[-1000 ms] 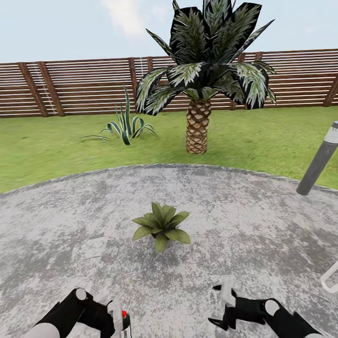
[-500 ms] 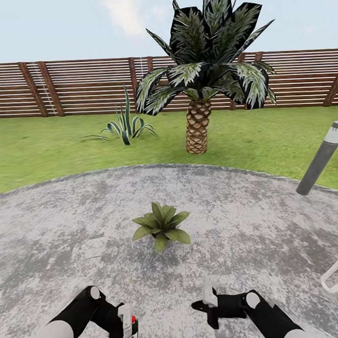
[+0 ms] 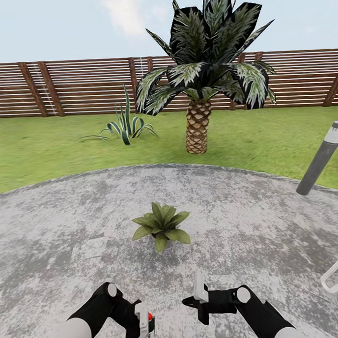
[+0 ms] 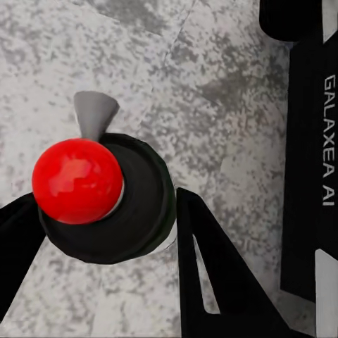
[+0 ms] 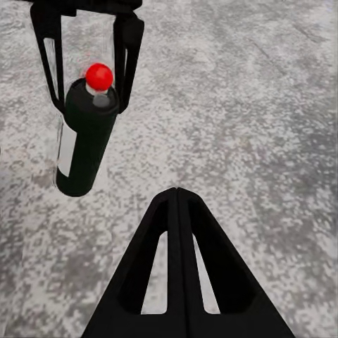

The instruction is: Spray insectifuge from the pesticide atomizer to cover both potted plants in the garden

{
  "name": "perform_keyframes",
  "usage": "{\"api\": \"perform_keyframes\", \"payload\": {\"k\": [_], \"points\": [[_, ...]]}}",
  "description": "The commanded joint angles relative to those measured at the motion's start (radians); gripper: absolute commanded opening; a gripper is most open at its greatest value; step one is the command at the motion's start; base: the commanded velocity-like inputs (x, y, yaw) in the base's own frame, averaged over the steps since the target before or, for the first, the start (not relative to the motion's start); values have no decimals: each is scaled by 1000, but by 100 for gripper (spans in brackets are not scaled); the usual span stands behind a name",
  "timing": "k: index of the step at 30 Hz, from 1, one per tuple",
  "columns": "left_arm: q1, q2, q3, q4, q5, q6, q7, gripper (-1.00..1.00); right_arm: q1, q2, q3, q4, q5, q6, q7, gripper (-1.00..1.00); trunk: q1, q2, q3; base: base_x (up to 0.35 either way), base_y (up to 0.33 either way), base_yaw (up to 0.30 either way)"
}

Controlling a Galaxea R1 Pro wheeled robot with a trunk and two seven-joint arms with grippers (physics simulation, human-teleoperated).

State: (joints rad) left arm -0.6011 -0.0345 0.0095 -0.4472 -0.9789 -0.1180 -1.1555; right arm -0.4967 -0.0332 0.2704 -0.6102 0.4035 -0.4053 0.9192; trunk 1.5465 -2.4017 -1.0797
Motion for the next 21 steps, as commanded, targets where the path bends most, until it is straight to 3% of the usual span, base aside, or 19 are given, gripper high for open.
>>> {"api": "perform_keyframes", "payload": {"k": [1, 4, 9, 13, 19, 21], "points": [[0, -8, 1, -10, -8, -11, -1, -100, 0, -1, 2, -2, 6, -4, -2, -100, 0, 0, -1, 0, 0, 0], [0, -34, 1, -22, -9, -11, 0, -100, 0, 1, 2, -1, 6, -4, -2, -100, 0, 0, -1, 0, 0, 0], [1, -68, 5, -25, -7, -12, 59, -100, 0, 8, 3, -2, 5, -5, -2, -100, 0, 0, -1, 0, 0, 0], [7, -83, 5, -23, -6, -14, 98, -100, 0, 23, 3, -2, 6, -5, -2, -100, 0, 0, -1, 0, 0, 0], [9, -90, 4, -22, 0, -20, 103, -100, 0, 25, 2, -1, 6, -5, -2, -100, 0, 0, -1, 0, 0, 0], [8, -100, 4, -22, 4, -70, 98, -100, 0, 26, 2, 0, 6, -5, -2, -100, 0, 0, -1, 0, 0, 0]]}}
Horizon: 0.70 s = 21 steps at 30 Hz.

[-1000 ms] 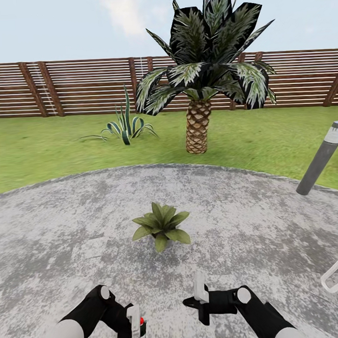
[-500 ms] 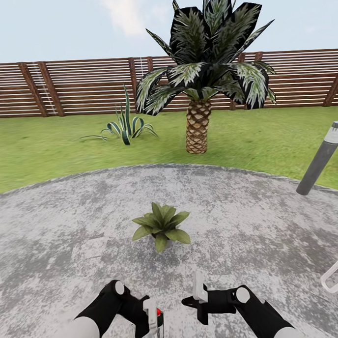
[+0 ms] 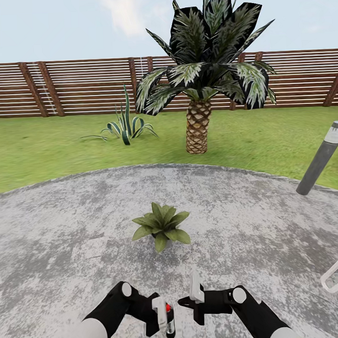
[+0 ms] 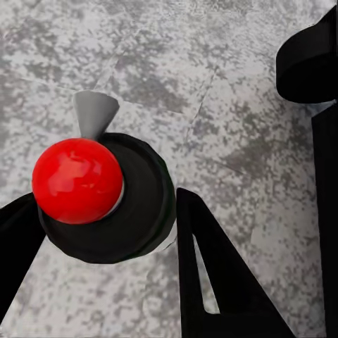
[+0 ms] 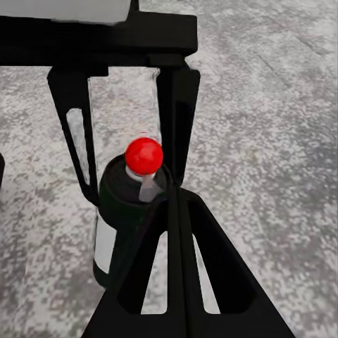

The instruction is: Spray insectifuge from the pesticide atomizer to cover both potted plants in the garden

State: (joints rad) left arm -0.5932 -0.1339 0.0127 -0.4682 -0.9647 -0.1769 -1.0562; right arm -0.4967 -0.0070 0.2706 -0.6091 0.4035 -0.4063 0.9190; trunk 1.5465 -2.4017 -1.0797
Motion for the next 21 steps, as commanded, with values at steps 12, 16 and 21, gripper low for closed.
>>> {"api": "perform_keyframes", "payload": {"k": [12, 16, 21], "points": [[-3, -29, 3, -1, -8, -20, -4, -100, 0, -1, 1, 0, 8, -5, -4, -100, 0, 0, -1, 0, 0, 0], [-3, -32, 3, -2, -5, -21, -3, -100, 0, -1, 1, 0, 7, -5, -5, -100, 0, 0, -1, 0, 0, 0], [-4, -31, 1, -1, 59, -24, -4, -100, 0, -1, 1, 0, 8, -5, -5, -100, 0, 0, -1, 0, 0, 0]]}}
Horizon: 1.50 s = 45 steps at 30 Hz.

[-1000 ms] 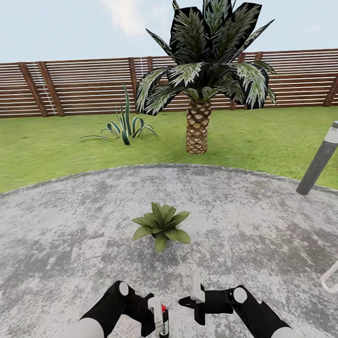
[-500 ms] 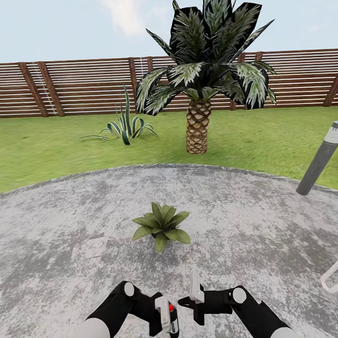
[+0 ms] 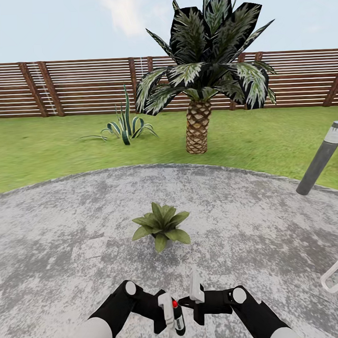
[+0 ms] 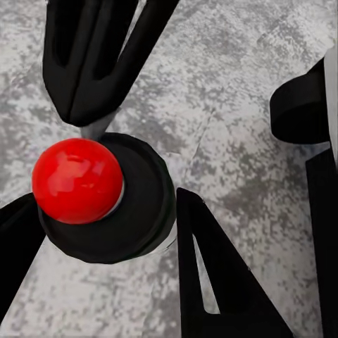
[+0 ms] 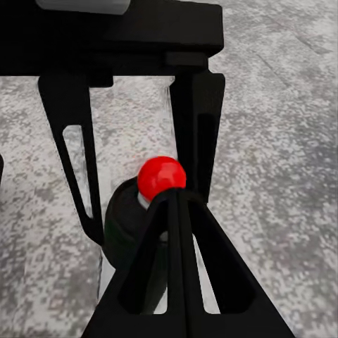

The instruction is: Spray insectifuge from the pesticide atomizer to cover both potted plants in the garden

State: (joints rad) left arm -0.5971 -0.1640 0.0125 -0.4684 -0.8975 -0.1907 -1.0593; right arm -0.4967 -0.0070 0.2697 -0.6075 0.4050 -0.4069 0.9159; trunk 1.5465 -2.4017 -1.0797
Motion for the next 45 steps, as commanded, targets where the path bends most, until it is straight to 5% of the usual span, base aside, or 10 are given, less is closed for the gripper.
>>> {"api": "perform_keyframes", "payload": {"k": [1, 14, 23, 27, 32, 33, 38, 39, 42, 45], "points": [[0, 0, 1, -1, -5, -10, -1, -100, 0, -1, 2, -1, 6, -4, -2, -100, 0, 0, -1, 0, 0, 0], [3, 22, -3, 4, -13, -10, 0, -100, 0, -2, 2, 0, 6, -4, -2, -100, 0, 0, -1, 0, 0, 0], [13, 237, -3, 12, -15, -10, 6, -100, 0, -4, 2, 6, 6, -6, -5, -100, 0, 0, -1, 0, 0, 0], [13, 300, 6, 14, -9, -8, 15, -100, 0, -13, -3, 8, 6, -4, -46, -100, 0, 0, -1, 0, 0, 0], [13, 316, 19, 17, -1, 5, 140, -100, 1, -19, -7, 129, 2, -4, -215, -100, 0, 0, -1, 0, 0, 0], [13, 316, 36, 17, 0, 7, 171, -100, 1, -19, -16, 179, 0, -5, -291, 100, 0, 0, -1, 0, 0, 0], [12, 304, 189, 18, 3, 41, 213, -100, 1, -16, -46, 431, -9, -6, -703, 100, 0, 0, -1, 0, 0, 0], [11, 301, 313, 16, 1, 143, 217, -100, 3, -14, -48, 529, -110, -6, -828, 100, 0, 0, -1, 0, 0, 0], [8, 293, 354, 5, 1, 275, 220, -100, 6, -15, -48, 571, -354, -6, -860, 100, 0, 0, -1, 0, 0, 0], [4, 285, 358, 1, 2, 395, 247, -100, 7, -15, -47, 577, -454, -6, -898, 100, 0, 0, -1, 0, 0, 0]]}}
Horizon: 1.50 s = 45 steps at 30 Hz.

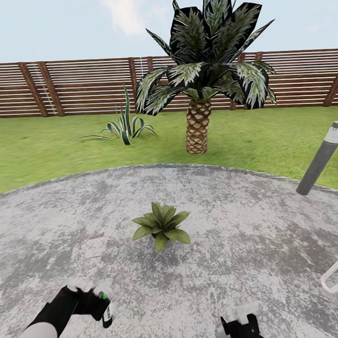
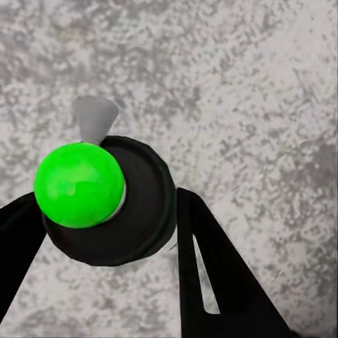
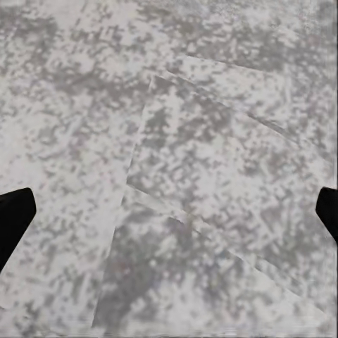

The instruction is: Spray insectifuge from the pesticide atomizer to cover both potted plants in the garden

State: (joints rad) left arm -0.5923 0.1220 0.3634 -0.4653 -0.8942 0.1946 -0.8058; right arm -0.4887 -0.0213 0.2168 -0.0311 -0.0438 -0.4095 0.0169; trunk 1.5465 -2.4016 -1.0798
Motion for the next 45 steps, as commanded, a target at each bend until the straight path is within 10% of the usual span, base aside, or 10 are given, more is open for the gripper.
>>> {"api": "perform_keyframes", "payload": {"k": [1, 5, 13, 17, 18, 45], "points": [[-2, -5, 7, -1, -1, 65, 12, -100, -1, 0, 6, 1, -13, -3, -33, 100, 0, 0, -1, 0, 0, 0], [-9, -37, -4, 0, -12, 251, 41, -100, 0, 11, 7, 2, -27, -1, -197, 100, 0, 0, -1, 0, 0, 0], [-36, -90, -8, -4, -16, 370, 38, -100, 0, 18, 6, 2, -30, -1, -214, 100, 0, 0, -1, 0, 0, 0], [-144, -118, -12, 7, -19, 578, 17, -100, 2, 18, 6, 2, -33, -2, -215, 100, 0, 0, -1, 0, 0, 0], [-153, -122, -119, 10, -11, 612, 7, -100, 17, 35, 5, 2, -34, -2, -216, 100, 0, 0, -1, 252, 0, 0], [-147, -114, -137, -1, -11, 618, 10, -100, 29, 50, 3, 3, -33, -3, -218, 100, 0, 0, 0, 237, -112, 58]]}}
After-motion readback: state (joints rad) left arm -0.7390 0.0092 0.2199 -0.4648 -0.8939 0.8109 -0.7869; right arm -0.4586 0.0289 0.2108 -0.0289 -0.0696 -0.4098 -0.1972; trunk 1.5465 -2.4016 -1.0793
